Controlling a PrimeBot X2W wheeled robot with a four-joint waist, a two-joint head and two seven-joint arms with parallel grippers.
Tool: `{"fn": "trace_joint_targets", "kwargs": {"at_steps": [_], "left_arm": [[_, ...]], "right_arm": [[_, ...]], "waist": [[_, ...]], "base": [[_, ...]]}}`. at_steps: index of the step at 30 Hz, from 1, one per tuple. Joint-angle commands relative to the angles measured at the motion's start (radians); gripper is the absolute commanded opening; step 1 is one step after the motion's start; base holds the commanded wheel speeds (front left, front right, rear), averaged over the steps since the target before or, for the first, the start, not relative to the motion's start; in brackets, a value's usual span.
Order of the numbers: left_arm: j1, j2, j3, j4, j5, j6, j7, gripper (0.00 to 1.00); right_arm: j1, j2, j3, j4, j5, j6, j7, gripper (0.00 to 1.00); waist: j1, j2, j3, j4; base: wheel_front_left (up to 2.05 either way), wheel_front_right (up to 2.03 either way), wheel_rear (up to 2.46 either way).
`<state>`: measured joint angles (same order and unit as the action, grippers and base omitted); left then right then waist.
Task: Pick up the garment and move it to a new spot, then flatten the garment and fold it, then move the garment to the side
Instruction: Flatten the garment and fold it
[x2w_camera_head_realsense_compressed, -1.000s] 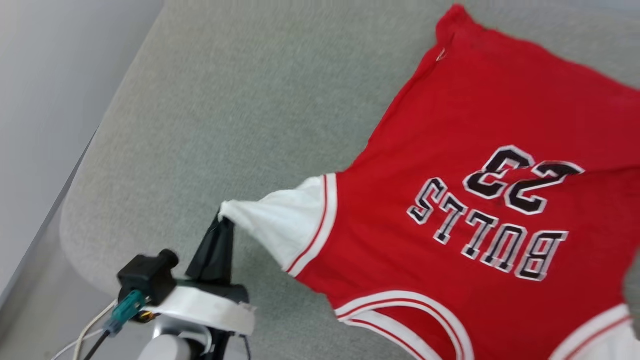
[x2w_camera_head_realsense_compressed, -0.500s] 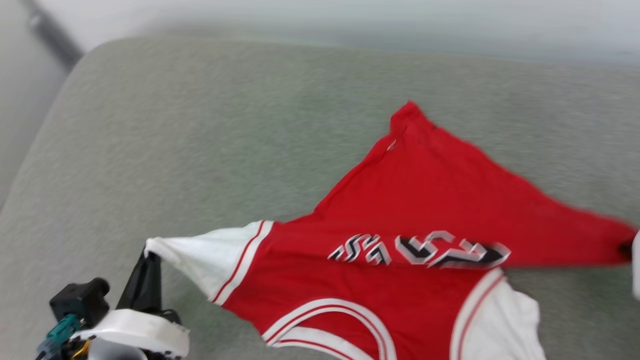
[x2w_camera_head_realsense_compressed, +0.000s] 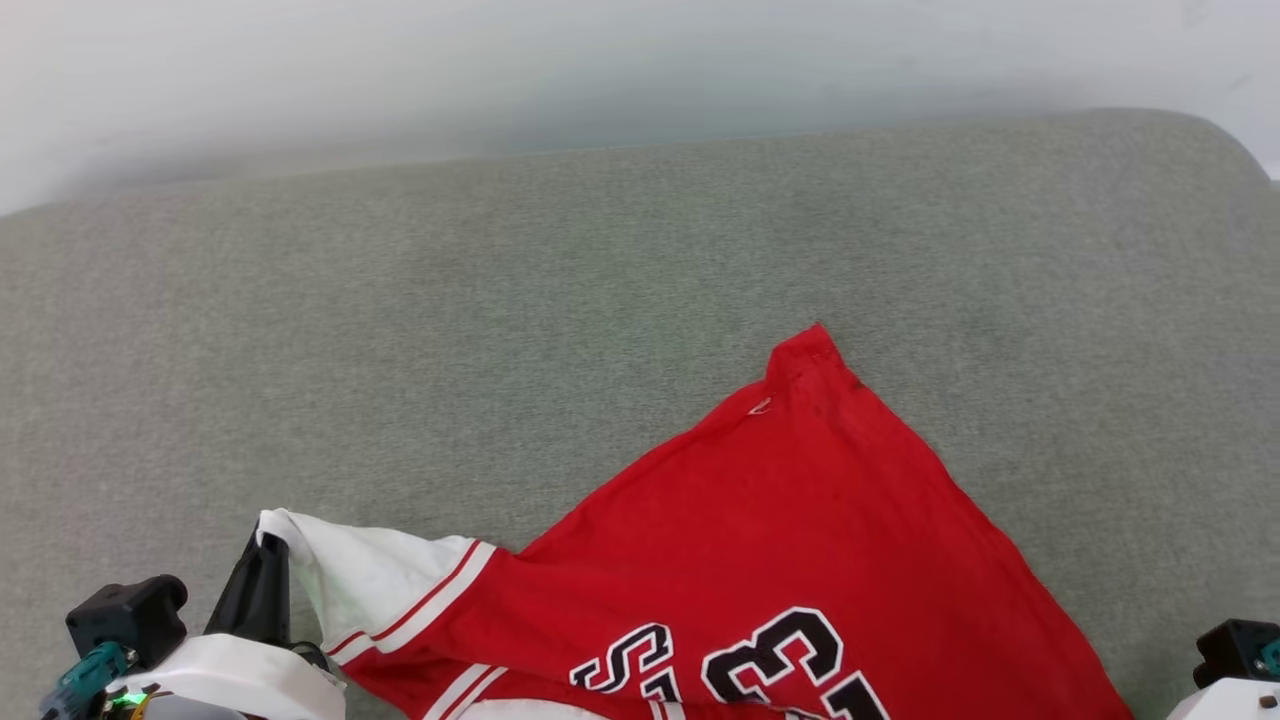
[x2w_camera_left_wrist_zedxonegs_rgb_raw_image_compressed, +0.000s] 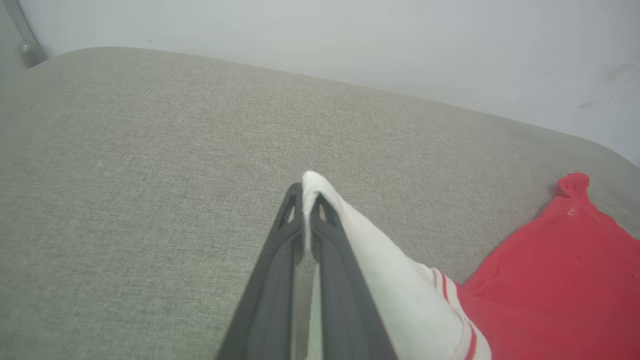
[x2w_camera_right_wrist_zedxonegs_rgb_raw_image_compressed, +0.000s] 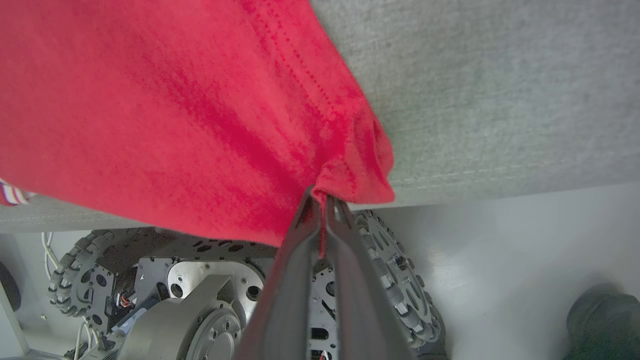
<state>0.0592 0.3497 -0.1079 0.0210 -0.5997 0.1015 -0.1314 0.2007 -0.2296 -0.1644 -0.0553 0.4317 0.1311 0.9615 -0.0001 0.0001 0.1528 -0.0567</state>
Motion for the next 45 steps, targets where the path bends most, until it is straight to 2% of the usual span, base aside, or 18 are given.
{"fn": "trace_joint_targets", "kwargs": {"at_steps": [1, 4, 10, 12, 15, 17, 19, 20, 24, 28, 33, 41, 42, 43, 44, 45], "left_arm": [[0.012, 0.009, 0.004, -0.009, 0.004, 0.007, 0.005, 0.00], [0.013, 0.020, -0.002, -0.019, 0.014, 0.014, 0.015, 0.00], [-0.016, 0.023, -0.014, -0.046, 0.024, 0.018, 0.027, 0.00], [-0.030, 0.017, -0.029, -0.056, 0.028, 0.015, 0.028, 0.00], [-0.060, 0.009, -0.053, -0.069, 0.040, 0.009, 0.032, 0.00], [-0.085, -0.002, -0.074, -0.079, 0.048, 0.005, 0.035, 0.00], [-0.110, -0.010, -0.091, -0.088, 0.054, -0.003, 0.032, 0.00], [-0.110, -0.010, -0.091, -0.088, 0.054, -0.003, 0.032, 0.00], [-0.162, -0.033, -0.124, -0.088, 0.067, -0.019, 0.014, 0.00], [-0.207, -0.051, -0.148, -0.076, 0.074, -0.037, -0.006, 0.00], [-0.259, -0.068, -0.173, -0.057, 0.080, -0.058, -0.024, 0.00], [-0.286, -0.081, -0.184, -0.017, 0.070, -0.073, -0.042, 0.00], [-0.286, -0.081, -0.184, -0.013, 0.070, -0.075, -0.044, 0.00], [-0.286, -0.079, -0.184, -0.007, 0.069, -0.074, -0.046, 0.00], [-0.285, -0.076, -0.184, -0.001, 0.070, -0.073, -0.046, 0.00], [-0.285, -0.073, -0.183, 0.002, 0.068, -0.074, -0.047, 0.00]], "right_arm": [[-0.009, 0.015, -0.002, 0.007, 0.010, -0.001, -0.058, 1.00], [-0.051, 0.005, -0.007, -0.005, 0.006, -0.001, -0.210, 1.00], [-0.200, -0.008, -0.010, 0.039, 0.002, -0.001, -0.608, 1.00], [-0.269, -0.019, 0.008, 0.083, 0.012, -0.001, -0.684, 1.00], [-0.371, -0.049, 0.057, 0.157, 0.032, -0.001, -0.705, 1.00], [-0.443, -0.081, 0.101, 0.204, 0.045, -0.001, -0.661, 1.00], [-0.513, -0.109, 0.153, 0.250, 0.070, -0.001, -0.567, 1.00], [-0.513, -0.109, 0.153, 0.250, 0.070, -0.001, -0.567, 1.00], [-0.669, -0.169, 0.231, 0.308, 0.087, -0.001, -0.336, 1.00], [-0.794, -0.165, 0.274, 0.323, 0.092, -0.001, -0.152, 1.00], [-0.897, -0.157, 0.340, 0.345, 0.089, -0.001, -0.021, 1.00], [-0.851, -0.136, 0.441, 0.451, 0.122, 0.000, 0.126, 1.00], [-0.843, -0.134, 0.447, 0.458, 0.124, 0.000, 0.131, 0.46], [-0.839, -0.133, 0.450, 0.464, 0.126, 0.000, 0.133, 0.11], [-0.837, -0.131, 0.447, 0.470, 0.129, 0.000, 0.131, 0.00], [-0.841, -0.128, 0.443, 0.471, 0.131, 0.000, 0.124, 0.00]], "waist": [[0.0001, -0.0001, 0.002, -0.020], [0.0001, -0.0001, 0.007, -0.025], [0.0001, -0.0001, 0.032, -0.011], [0.0001, -0.0001, 0.041, 0.003], [0.0001, -0.0001, 0.063, 0.032], [0.0001, -0.0001, 0.087, 0.058], [0.0001, -0.0001, 0.111, 0.084], [0.0001, -0.0001, 0.111, 0.084], [0.0001, -0.0001, 0.165, 0.131], [0.0001, -0.0001, 0.217, 0.173], [0.0001, -0.0001, 0.271, 0.216], [0.0001, -0.0001, 0.299, 0.246], [0.0001, -0.0001, 0.297, 0.247], [0.0001, -0.0001, 0.294, 0.247], [0.0001, -0.0001, 0.289, 0.246], [0.0001, -0.0001, 0.283, 0.244]], "base": [[0.00, 0.00, 0.00], [0.00, 0.00, 0.00], [0.00, 0.00, 0.00], [0.00, 0.00, 0.00], [0.00, 0.00, 0.00], [0.00, 0.00, 0.00], [0.00, 0.00, 0.00], [0.00, 0.00, 0.00], [0.00, 0.00, 0.00], [0.00, 0.00, 0.00], [0.00, 0.00, 0.00], [0.00, 0.00, 0.00], [0.00, 0.00, 0.00], [0.00, 0.00, 0.00], [0.00, 0.00, 0.00], [0.00, 0.00, 0.00]]}}
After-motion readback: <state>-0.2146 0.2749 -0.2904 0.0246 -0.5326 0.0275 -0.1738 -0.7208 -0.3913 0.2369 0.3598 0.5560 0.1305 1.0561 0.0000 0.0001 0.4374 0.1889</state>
